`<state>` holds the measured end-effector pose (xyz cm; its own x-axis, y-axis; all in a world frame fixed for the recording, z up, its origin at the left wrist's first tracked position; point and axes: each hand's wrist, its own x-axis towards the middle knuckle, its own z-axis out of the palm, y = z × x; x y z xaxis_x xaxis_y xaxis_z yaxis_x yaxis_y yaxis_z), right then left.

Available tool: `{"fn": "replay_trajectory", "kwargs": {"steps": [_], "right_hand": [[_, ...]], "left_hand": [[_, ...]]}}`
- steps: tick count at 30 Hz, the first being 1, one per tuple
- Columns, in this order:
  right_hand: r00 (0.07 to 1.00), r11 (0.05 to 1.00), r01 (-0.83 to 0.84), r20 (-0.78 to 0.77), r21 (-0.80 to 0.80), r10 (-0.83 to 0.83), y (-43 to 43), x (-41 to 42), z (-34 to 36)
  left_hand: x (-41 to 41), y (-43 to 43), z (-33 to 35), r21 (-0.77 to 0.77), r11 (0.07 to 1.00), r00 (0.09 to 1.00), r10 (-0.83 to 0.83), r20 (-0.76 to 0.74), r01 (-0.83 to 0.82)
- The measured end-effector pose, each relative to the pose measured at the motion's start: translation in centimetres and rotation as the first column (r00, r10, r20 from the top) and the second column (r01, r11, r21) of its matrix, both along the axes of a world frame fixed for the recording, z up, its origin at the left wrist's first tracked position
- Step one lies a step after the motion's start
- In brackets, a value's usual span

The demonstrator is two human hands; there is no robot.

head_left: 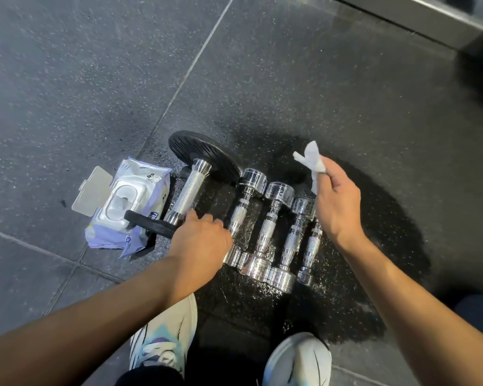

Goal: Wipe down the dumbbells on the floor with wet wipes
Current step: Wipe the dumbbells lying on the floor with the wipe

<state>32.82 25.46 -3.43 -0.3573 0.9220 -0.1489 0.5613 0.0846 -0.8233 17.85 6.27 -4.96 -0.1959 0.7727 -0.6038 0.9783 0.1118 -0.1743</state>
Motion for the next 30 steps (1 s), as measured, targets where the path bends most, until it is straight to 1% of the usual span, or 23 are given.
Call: {"fn": "replay_trajectory", "kwargs": {"steps": [3,6,8,9,10,12,14,16,18,20,23,25,26,27,28,29,30], "right_hand": [[0.987,0.989,-0.148,0.066,-0.004,0.148,-0.6,0.1,-0.7],[0.968,0.975,-0.221,0.121,-0.009,0.22,-0.8,0.0,-1.2],[0.941,0.958,-0.287,0.187,0.0,0.282,-0.9,-0.1,-1.1],[0.91,0.936,-0.352,0.234,-0.005,0.343,-0.9,-0.1,-1.3],[0.858,0.899,-0.437,0.288,-0.024,0.425,-1.1,-0.1,-1.5],[0.7,0.788,-0.612,0.418,-0.068,0.579,-1.9,0.3,-2.5],[0.572,0.692,-0.721,0.527,-0.043,0.629,-3.0,1.3,-3.8],[0.489,0.604,-0.797,0.595,0.007,0.638,-4.3,2.3,-4.9],[0.438,0.55,-0.835,0.566,-0.032,0.698,-5.4,3.2,-5.6],[0.415,0.52,-0.847,0.471,-0.112,0.779,-6.0,3.8,-5.8],[0.433,0.511,-0.848,0.367,-0.144,0.823,-5.7,4.6,-5.2],[0.452,0.514,-0.854,0.366,-0.087,0.813,-5.4,4.8,-4.4],[0.484,0.535,-0.844,0.373,-0.039,0.791,-5.2,4.7,-4.1],[0.547,0.584,-0.812,0.374,0.017,0.749,-5.0,4.6,-3.7],[0.63,0.655,-0.753,0.362,0.068,0.687,-4.5,4.3,-3.3],[0.71,0.727,-0.679,0.343,0.102,0.615,-4.0,3.9,-3.0],[0.766,0.782,-0.613,0.326,0.112,0.554,-3.4,3.4,-2.8]], "left_hand": [[0.1,-0.2,0.4,0.04,0.999,1.0,-0.011,0.01,0.01],[0.1,-0.4,0.7,0.103,0.995,0.999,-0.016,0.04,0.012],[0.1,-0.5,1.1,0.143,0.99,0.998,-0.019,0.061,0.01],[0.1,-0.5,1.3,0.161,0.987,0.997,-0.025,0.073,0.013],[0.2,-0.5,1.4,0.174,0.985,0.995,-0.029,0.091,0.013],[0.3,-0.4,1.8,0.184,0.983,0.991,-0.027,0.131,0.003],[0.3,-0.4,2.0,0.196,0.981,0.987,-0.021,0.157,-0.01],[0.4,-0.3,2.0,0.213,0.977,0.986,-0.016,0.164,-0.02],[0.4,-0.3,2.1,0.21,0.977,0.987,-0.011,0.162,-0.024],[0.3,-0.4,2.1,0.205,0.978,0.988,-0.005,0.156,-0.028],[0.3,-0.4,2.1,0.226,0.972,0.983,0.016,0.18,-0.057],[0.3,-0.3,2.5,0.25,0.96,0.97,0.062,0.237,-0.123],[0.2,-0.2,2.7,0.259,0.953,0.962,0.087,0.261,-0.156],[0.2,-0.1,2.8,0.268,0.946,0.956,0.106,0.274,-0.182],[0.2,0.0,2.9,0.277,0.94,0.953,0.12,0.277,-0.199],[0.2,0.0,2.9,0.28,0.937,0.953,0.133,0.274,-0.211],[0.3,0.0,2.9,0.279,0.934,0.953,0.147,0.266,-0.222]]}}
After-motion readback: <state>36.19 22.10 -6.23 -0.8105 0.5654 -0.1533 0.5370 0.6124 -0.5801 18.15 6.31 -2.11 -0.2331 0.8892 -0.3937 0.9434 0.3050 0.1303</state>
